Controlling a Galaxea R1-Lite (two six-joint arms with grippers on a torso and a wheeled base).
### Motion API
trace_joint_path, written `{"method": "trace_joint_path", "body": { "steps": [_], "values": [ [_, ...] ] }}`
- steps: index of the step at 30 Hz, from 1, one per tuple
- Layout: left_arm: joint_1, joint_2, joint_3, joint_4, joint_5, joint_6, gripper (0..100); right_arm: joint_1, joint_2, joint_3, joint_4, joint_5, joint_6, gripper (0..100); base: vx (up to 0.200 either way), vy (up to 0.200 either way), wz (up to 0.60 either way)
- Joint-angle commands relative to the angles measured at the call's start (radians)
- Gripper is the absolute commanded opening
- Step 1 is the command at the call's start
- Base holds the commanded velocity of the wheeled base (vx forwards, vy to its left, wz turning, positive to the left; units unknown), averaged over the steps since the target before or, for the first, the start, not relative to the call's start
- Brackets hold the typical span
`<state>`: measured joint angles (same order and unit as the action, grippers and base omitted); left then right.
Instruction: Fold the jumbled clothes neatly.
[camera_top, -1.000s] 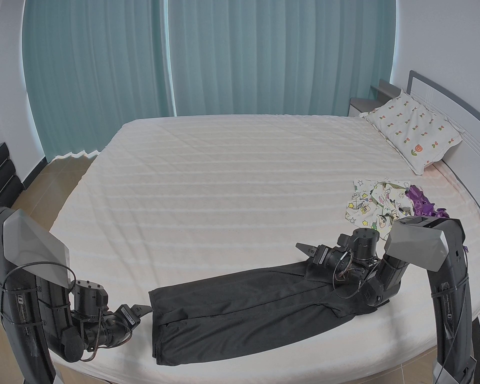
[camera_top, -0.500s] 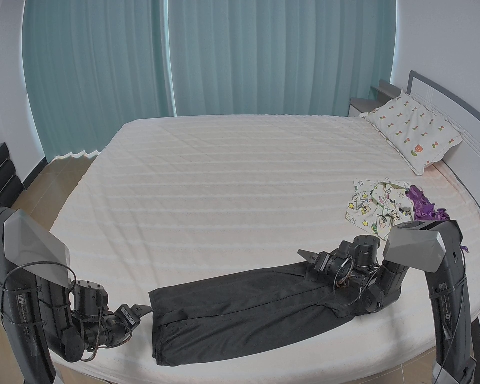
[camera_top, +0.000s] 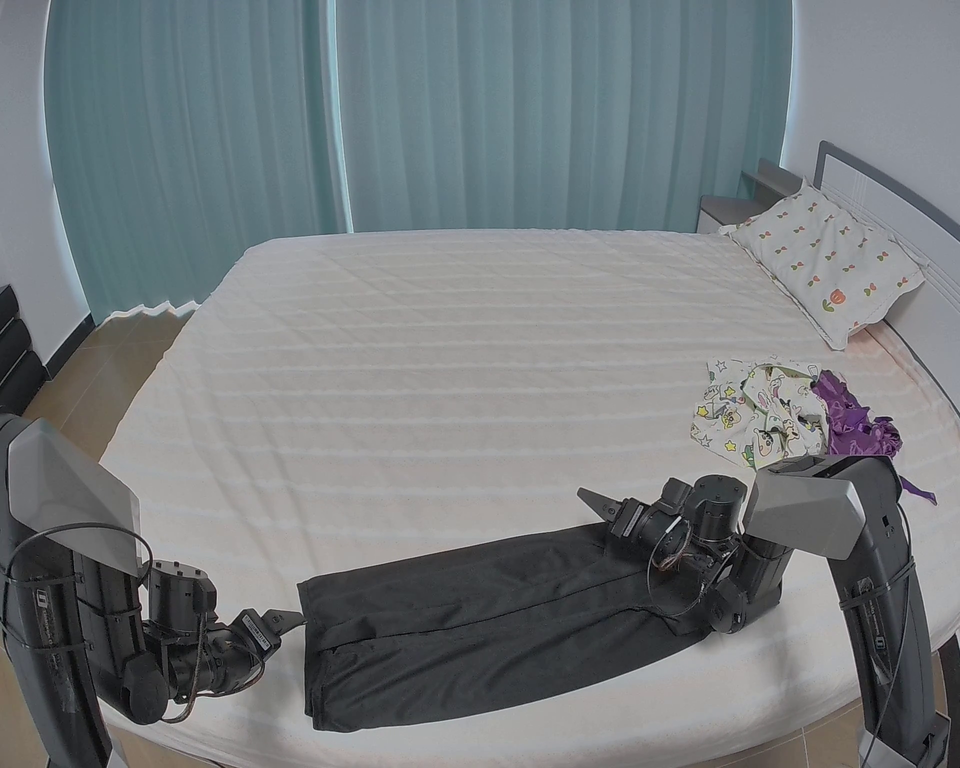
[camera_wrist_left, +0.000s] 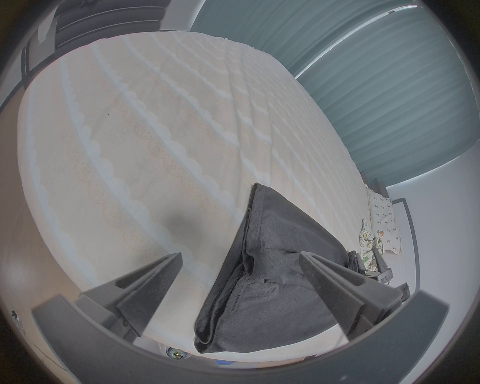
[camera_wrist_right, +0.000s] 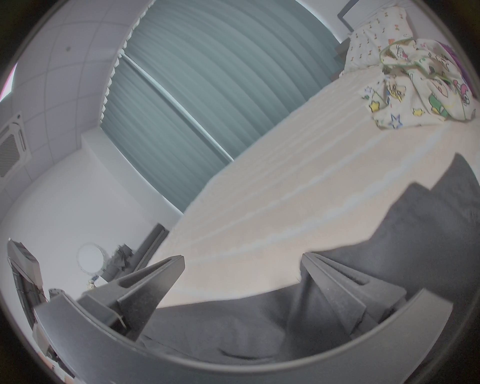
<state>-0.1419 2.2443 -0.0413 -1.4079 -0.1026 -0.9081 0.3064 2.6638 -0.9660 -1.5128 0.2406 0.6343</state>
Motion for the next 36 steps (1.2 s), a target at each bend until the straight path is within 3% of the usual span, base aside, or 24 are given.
{"method": "trace_joint_path", "body": {
  "steps": [1, 10, 16, 21, 26, 31, 36],
  "values": [
    [-0.001, 0.001, 0.000, 0.000, 0.000, 0.000, 100, 0.008, -0.021, 0.052, -0.056, -0.004, 0.059, 100, 0.000, 0.000, 0.00],
    [-0.001, 0.001, 0.001, 0.000, 0.000, 0.000, 100, -0.035, -0.124, 0.201, -0.053, 0.000, 0.064, 100, 0.000, 0.000, 0.00],
    [-0.004, 0.003, 0.001, 0.000, 0.000, 0.000, 100, -0.079, -0.134, 0.196, -0.052, 0.002, 0.068, 100, -0.033, 0.000, 0.00],
    [-0.005, 0.006, 0.001, 0.000, 0.001, 0.002, 100, -0.081, -0.128, 0.193, -0.052, 0.000, 0.070, 100, -0.200, 0.000, 0.00],
    [-0.005, -0.003, -0.011, -0.003, 0.011, 0.000, 100, -0.081, -0.122, 0.191, -0.052, 0.000, 0.068, 100, 0.000, 0.000, 0.00],
    [-0.008, -0.029, -0.074, -0.054, 0.081, 0.006, 100, -0.079, -0.120, 0.191, -0.052, 0.000, 0.068, 100, 0.000, 0.000, 0.00],
    [-0.008, 0.061, -0.302, -0.013, 0.087, 0.107, 100, -0.076, -0.120, 0.193, -0.052, -0.001, 0.068, 100, 0.000, 0.000, 0.00]
  ]
}}
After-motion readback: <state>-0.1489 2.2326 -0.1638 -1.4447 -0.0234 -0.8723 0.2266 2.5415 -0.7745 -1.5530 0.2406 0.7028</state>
